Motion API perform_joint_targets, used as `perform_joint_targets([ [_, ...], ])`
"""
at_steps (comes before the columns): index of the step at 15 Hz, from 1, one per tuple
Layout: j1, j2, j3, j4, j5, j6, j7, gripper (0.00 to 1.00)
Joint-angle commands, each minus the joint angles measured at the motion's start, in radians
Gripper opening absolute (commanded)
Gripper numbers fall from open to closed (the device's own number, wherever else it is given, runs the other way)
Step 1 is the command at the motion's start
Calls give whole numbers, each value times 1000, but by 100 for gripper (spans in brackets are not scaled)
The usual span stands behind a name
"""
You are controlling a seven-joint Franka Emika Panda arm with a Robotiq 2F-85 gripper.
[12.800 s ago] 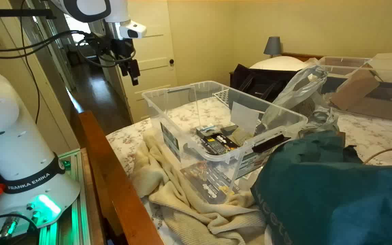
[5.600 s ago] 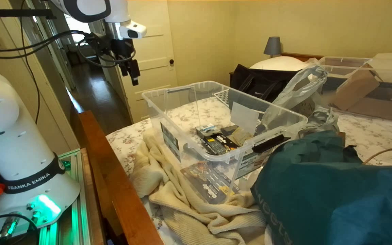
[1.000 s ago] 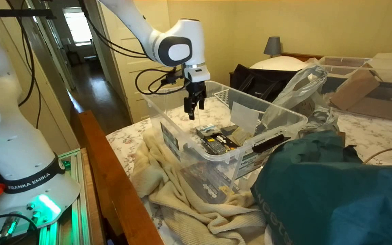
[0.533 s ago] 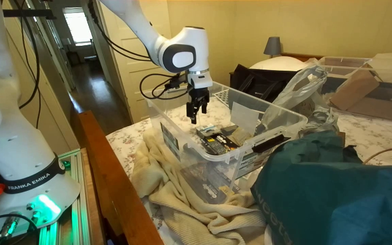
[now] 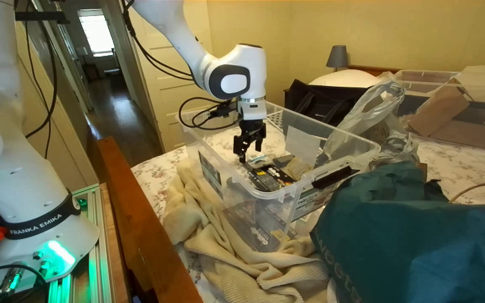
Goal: Remove the remote from the storage box
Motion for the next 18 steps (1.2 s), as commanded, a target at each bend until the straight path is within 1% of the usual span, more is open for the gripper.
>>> perform_joint_targets([
  [1,8,98,-14,84,62,0,39,100],
  [6,5,188,-13,146,103,-10,24,100],
  [10,18,241,-38,172,82,-20,36,100],
  [18,11,334,-40,211,84,-41,-1,100],
])
